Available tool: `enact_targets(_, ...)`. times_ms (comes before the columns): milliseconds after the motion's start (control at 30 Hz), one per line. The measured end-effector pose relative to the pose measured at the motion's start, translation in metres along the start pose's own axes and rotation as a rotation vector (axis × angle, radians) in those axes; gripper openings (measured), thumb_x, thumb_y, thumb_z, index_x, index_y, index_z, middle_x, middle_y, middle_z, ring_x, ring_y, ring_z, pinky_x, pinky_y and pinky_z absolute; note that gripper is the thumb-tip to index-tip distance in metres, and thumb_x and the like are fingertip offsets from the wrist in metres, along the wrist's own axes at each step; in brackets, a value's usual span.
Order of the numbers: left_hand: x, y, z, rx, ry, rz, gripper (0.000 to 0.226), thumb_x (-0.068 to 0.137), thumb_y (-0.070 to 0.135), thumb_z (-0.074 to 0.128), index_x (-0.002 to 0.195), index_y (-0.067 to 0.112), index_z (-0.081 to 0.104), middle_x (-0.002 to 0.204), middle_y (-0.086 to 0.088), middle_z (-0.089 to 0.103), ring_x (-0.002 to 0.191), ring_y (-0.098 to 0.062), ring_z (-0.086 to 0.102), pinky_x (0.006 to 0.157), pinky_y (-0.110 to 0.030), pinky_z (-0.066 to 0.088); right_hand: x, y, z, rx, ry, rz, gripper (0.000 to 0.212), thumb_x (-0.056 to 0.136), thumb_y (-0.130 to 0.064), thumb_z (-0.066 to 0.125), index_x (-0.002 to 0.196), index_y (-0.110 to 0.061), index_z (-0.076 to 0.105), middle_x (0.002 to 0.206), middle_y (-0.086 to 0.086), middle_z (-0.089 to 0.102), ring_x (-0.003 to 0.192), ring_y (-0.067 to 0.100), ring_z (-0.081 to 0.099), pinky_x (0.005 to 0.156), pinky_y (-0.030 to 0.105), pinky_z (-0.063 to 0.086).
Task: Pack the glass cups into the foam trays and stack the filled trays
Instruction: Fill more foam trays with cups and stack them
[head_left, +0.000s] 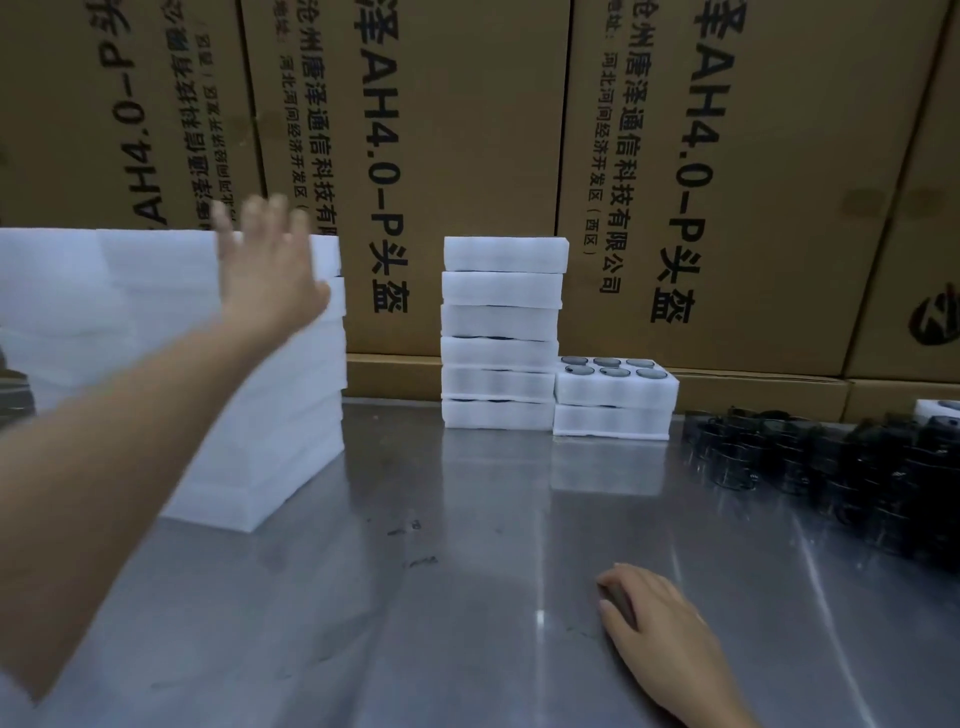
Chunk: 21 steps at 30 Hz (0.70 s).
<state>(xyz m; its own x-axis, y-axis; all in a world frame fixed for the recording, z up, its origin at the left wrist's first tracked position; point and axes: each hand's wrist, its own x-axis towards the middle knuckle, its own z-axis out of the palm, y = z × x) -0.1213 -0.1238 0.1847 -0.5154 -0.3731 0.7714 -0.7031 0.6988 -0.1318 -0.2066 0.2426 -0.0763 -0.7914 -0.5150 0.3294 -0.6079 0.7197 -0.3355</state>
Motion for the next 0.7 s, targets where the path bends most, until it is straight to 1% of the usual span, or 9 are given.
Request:
enact_targets(67,0.012,-0.031,0.001,0.04,-0.09,-0.163,0.073,0.086,0.04,0.06,0.14,0.002,0.028,0.146,-0.021,0.027,0.138,-0.036,0.019,0.112,-0.059,0.004,0.0,-0.002,-0.001,-0.002,0.001,0.005,0.025,0.096,-0.045,0.038,0.121,-0.043,0.041,0.139,-0.024,0.037,0.132,-0.001,0.03,0.099,0.017,0.025)
enact_targets(133,0.012,-0.04,0.004,-0.027,-0.183,-0.224,0.064,0.088,0.037,0.061,0.132,0.0,0.034,0.137,-0.022,0.035,0.13,-0.038,0.028,0.108,-0.062,0.018,0.0,-0.003,-0.002,-0.012,0.007,0.009,0.025,0.096,-0.046,0.039,0.121,-0.044,0.041,0.139,-0.025,0.037,0.132,-0.002,0.03,0.1,0.017,0.026)
enact_targets(200,0.009,-0.038,0.006,-0.095,-0.183,-0.217,0.049,0.091,0.028,0.058,0.126,-0.001,0.037,0.13,-0.023,0.037,0.123,-0.038,0.032,0.098,-0.06,0.031,0.0,-0.004,-0.003,-0.011,0.008,0.013,0.026,0.096,-0.046,0.039,0.121,-0.044,0.042,0.139,-0.025,0.037,0.132,-0.001,0.03,0.101,0.017,0.026)
enact_targets(333,0.005,-0.031,0.002,-0.132,-0.057,-0.151,0.035,0.091,0.009,0.055,0.118,-0.006,0.038,0.124,-0.025,0.035,0.117,-0.038,0.031,0.087,-0.053,0.037,0.0,-0.003,-0.003,0.009,0.01,0.016,0.026,0.096,-0.046,0.039,0.121,-0.044,0.042,0.139,-0.025,0.037,0.132,-0.001,0.03,0.102,0.018,0.026)
enact_targets(433,0.001,-0.02,-0.014,-0.17,0.13,-0.024,0.032,0.086,-0.002,0.052,0.116,-0.009,0.041,0.122,-0.03,0.037,0.117,-0.042,0.032,0.092,-0.053,0.032,0.0,0.0,0.0,0.006,0.018,0.013,0.026,0.095,-0.045,0.041,0.121,-0.043,0.043,0.137,-0.026,0.038,0.131,0.0,0.032,0.101,0.018,0.026)
enact_targets(533,-0.016,0.008,-0.04,-0.303,0.31,0.157,0.033,0.086,-0.001,0.051,0.117,-0.01,0.042,0.121,-0.033,0.038,0.118,-0.046,0.032,0.101,-0.047,0.025,0.001,0.005,0.006,0.006,0.033,0.022,0.022,0.094,-0.042,0.046,0.116,-0.04,0.05,0.127,-0.024,0.046,0.125,0.003,0.04,0.097,0.019,0.029)
enact_targets(567,-0.03,0.021,-0.048,-0.399,0.336,0.202,0.032,0.086,0.001,0.051,0.116,-0.009,0.043,0.121,-0.032,0.039,0.117,-0.044,0.033,0.101,-0.044,0.024,0.003,0.007,0.007,0.07,0.066,0.04,0.019,0.093,-0.038,0.049,0.112,-0.036,0.054,0.121,-0.02,0.053,0.119,0.006,0.046,0.094,0.021,0.033)
enact_targets(633,-0.073,0.051,-0.055,-0.621,0.307,0.292,0.033,0.086,0.009,0.049,0.116,-0.004,0.044,0.121,-0.028,0.04,0.118,-0.039,0.033,0.1,-0.037,0.023,0.007,0.009,0.006,0.414,0.165,0.162,0.011,0.094,-0.024,0.054,0.102,-0.024,0.061,0.105,-0.008,0.064,0.105,0.015,0.058,0.088,0.024,0.042)
enact_targets(700,-0.133,0.081,-0.05,-0.818,0.147,0.374,0.035,0.089,0.022,0.044,0.119,0.004,0.043,0.127,-0.019,0.038,0.125,-0.028,0.029,0.101,-0.028,0.022,0.01,0.014,-0.003,0.803,0.335,0.267,0.012,0.095,-0.011,0.052,0.097,-0.013,0.064,0.098,0.003,0.067,0.098,0.02,0.06,0.081,0.015,0.043)
